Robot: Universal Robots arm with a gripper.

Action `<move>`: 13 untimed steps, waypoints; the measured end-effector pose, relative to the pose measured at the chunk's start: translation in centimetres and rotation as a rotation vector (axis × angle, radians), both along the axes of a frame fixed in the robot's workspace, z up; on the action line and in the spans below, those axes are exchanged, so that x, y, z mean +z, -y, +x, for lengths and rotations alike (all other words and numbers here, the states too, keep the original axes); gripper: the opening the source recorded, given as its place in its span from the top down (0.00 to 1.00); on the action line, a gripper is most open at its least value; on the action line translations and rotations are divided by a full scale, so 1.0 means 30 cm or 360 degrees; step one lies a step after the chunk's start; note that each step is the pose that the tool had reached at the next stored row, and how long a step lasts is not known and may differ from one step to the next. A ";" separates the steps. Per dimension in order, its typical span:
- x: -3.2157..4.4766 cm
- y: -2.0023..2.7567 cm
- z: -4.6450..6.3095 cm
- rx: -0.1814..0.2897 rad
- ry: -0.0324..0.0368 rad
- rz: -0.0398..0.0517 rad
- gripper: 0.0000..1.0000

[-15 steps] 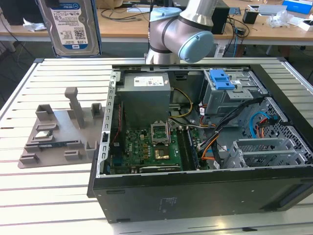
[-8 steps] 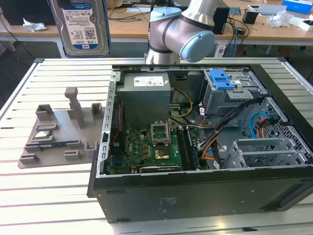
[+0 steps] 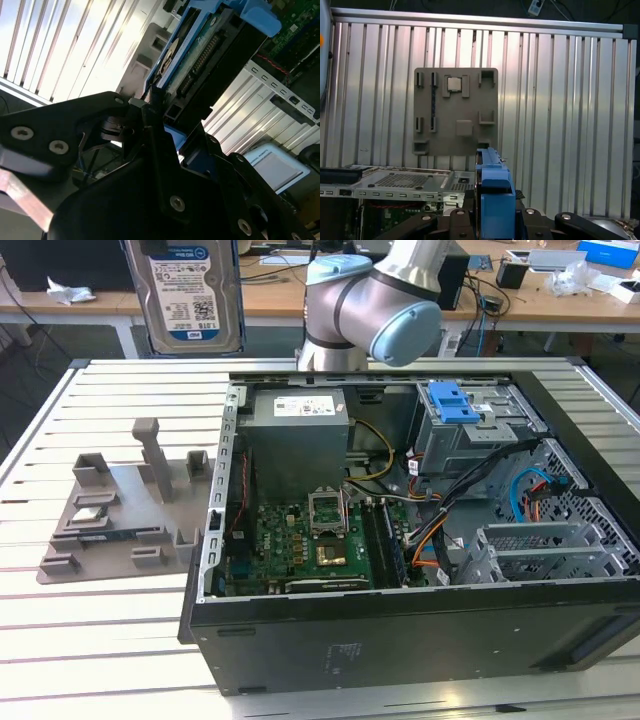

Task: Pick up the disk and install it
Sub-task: 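Pick up the disk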

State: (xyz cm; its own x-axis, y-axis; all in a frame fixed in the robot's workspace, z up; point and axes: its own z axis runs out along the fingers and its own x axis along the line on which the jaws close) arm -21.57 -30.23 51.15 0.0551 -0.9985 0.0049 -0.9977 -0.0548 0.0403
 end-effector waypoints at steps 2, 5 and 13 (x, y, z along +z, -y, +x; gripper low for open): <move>0.000 0.000 0.012 0.0000 0.0000 0.0000 0.63; 0.000 0.000 0.031 0.0000 0.0000 0.0000 0.63; 0.000 0.000 0.091 0.0000 0.0000 0.0000 0.63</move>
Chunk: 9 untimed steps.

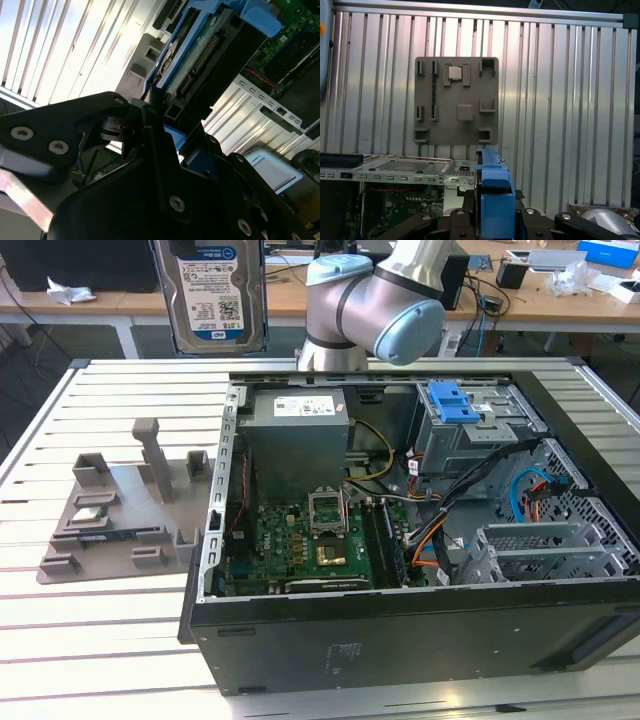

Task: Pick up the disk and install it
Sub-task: 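Pick up the disk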

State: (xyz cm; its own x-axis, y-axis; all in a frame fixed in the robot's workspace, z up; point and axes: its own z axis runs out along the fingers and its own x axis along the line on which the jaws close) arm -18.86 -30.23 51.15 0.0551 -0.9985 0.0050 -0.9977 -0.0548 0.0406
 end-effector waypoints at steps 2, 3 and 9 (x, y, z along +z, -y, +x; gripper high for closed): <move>0.000 0.000 0.017 0.0000 0.0000 0.0000 0.63; 0.000 0.000 0.026 0.0000 0.0000 0.0000 0.63; 0.000 0.000 0.065 0.0000 0.0000 0.0000 0.63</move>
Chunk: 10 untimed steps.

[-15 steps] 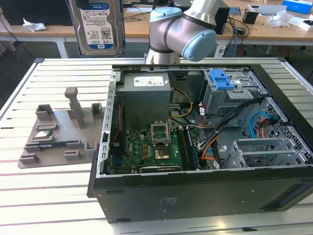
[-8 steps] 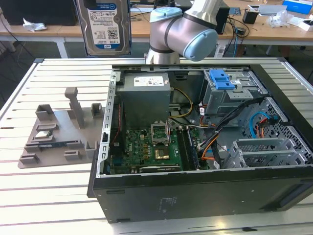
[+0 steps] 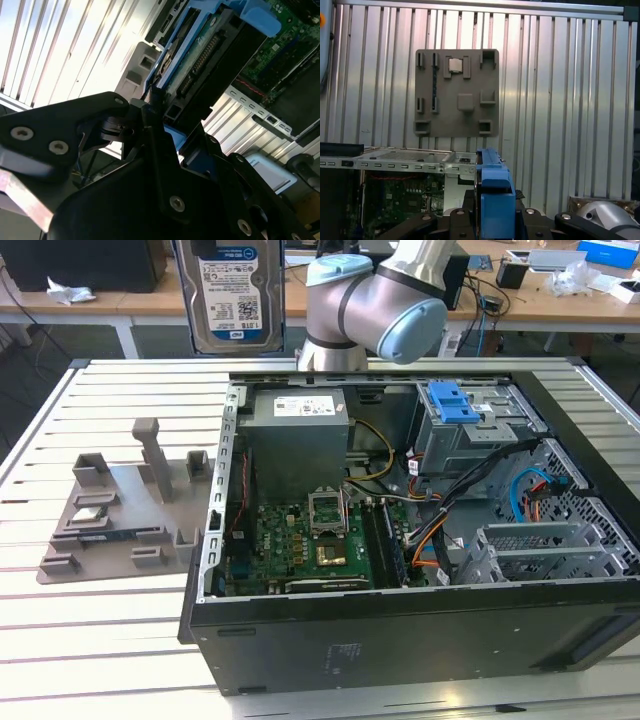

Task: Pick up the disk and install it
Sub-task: 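Pick up the disk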

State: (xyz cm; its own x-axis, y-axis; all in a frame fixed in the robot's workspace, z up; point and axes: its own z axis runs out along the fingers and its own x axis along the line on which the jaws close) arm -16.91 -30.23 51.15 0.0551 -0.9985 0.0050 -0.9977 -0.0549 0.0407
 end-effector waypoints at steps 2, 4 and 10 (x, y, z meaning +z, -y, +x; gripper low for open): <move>0.000 0.000 0.001 0.0000 0.0000 0.0000 0.63; 0.000 0.000 0.002 0.0000 0.0000 0.0000 0.63; -0.001 0.027 0.002 0.0000 0.0000 0.0000 0.63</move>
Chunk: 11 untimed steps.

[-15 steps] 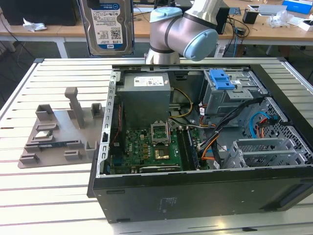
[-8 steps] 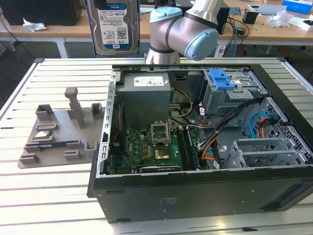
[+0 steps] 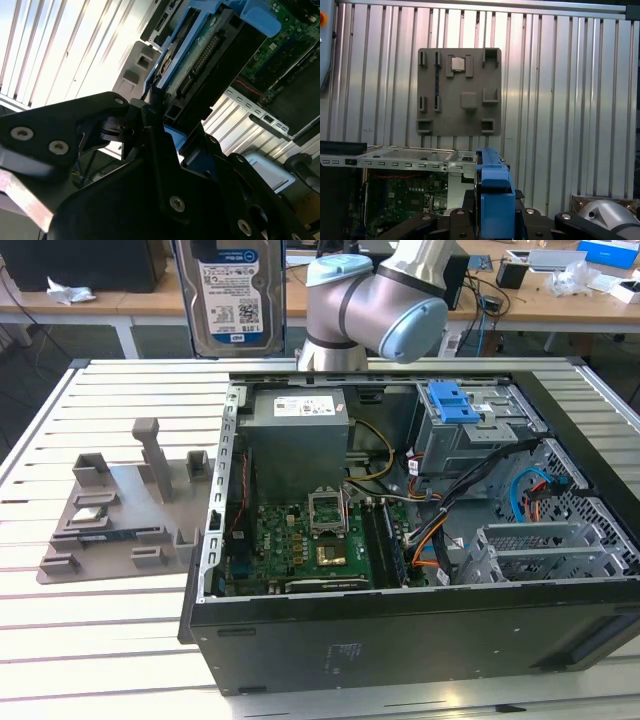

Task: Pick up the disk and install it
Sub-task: 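Pick up the disk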

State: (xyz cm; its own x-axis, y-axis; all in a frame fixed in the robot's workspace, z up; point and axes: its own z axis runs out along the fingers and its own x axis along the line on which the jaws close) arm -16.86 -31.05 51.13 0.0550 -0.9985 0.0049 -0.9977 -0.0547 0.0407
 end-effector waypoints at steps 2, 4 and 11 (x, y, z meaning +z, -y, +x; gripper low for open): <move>0.000 0.011 0.000 0.0000 0.0000 0.0000 0.63; -0.001 0.019 0.000 0.0000 0.0000 0.0000 0.63; -0.002 0.040 0.000 0.0000 0.0000 0.0000 0.63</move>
